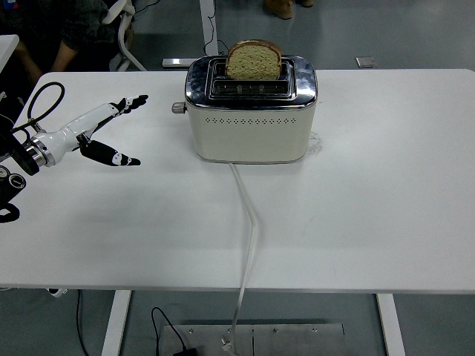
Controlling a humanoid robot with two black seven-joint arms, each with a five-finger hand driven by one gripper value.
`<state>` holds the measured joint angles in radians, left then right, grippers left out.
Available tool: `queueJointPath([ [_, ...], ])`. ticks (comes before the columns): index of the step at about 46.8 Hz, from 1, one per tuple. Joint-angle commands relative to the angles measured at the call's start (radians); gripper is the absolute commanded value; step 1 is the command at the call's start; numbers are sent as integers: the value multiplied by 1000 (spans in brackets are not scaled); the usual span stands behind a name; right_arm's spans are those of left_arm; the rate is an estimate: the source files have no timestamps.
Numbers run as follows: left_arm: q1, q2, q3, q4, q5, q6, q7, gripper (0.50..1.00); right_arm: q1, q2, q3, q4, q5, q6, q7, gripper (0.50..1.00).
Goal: Press down toaster
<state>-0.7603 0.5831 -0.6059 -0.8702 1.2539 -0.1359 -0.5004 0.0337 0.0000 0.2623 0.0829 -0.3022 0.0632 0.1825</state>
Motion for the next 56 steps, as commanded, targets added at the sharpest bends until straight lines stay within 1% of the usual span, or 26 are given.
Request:
queueJointPath([
  [1,-2,1,0,0,39,15,0,1000,0,0,0,0,0,0,0,998],
  [6,-13,3,0,0,65,21,2,1000,0,0,0,0,0,0,0,998],
  [11,-20,6,3,2,67,19,5,1000,0,0,0,0,0,0,0,998],
  [15,-28,24,14,2,62,21,8,1000,0,0,0,0,0,0,0,998],
  [21,-42,24,21,2,61,21,14,1000,0,0,0,0,0,0,0,998],
  [25,-51,21,35,4,59,21,23,1000,0,0,0,0,0,0,0,998],
  [32,-73,15,67,5,53,21,23,1000,0,0,0,0,0,0,0,998],
  [56,-74,-22,86,22,52,21,23,1000,0,0,0,0,0,1,0,998],
])
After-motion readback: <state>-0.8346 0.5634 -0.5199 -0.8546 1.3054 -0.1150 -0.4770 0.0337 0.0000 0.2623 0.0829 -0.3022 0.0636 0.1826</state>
